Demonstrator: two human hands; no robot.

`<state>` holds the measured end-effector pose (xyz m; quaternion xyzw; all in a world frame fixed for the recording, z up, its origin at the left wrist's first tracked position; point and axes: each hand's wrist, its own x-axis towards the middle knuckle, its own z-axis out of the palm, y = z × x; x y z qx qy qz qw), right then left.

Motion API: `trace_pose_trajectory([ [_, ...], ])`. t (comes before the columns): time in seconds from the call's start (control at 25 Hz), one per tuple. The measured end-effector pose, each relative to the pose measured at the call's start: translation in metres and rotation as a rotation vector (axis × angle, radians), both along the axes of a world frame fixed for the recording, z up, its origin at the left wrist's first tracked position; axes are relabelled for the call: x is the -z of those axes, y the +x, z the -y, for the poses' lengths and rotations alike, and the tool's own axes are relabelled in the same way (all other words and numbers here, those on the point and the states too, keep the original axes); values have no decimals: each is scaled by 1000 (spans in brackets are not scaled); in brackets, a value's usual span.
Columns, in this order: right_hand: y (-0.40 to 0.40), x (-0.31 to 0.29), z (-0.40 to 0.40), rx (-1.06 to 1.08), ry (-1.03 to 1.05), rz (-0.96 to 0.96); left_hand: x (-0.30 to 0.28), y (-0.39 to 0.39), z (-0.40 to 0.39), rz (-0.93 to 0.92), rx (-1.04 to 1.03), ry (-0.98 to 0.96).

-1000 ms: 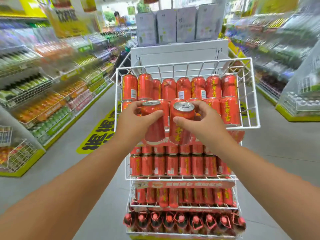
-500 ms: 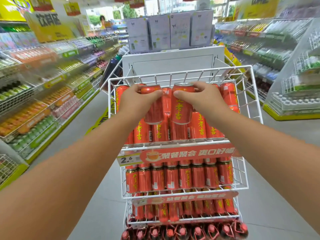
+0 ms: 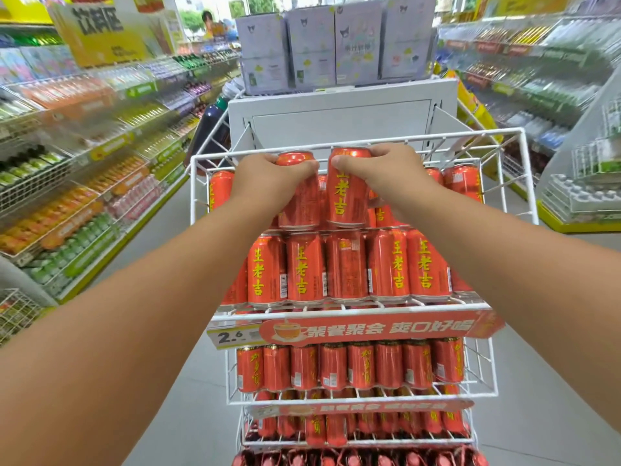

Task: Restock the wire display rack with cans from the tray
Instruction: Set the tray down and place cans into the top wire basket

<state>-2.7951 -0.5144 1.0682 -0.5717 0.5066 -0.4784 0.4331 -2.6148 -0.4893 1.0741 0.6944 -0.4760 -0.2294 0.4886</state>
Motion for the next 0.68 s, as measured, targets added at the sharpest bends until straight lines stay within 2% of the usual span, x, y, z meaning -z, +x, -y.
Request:
trace_pose_trajectory([
  [0.16,10,6,14,61,36,-88,3,-7,6,182,-71,18],
  [0.4,7,12,26,79,54,-119,8,-12,10,475,-193,7],
  [0.68,12,16,33,80,32,-170,21,-7,14,555,-223,-52],
])
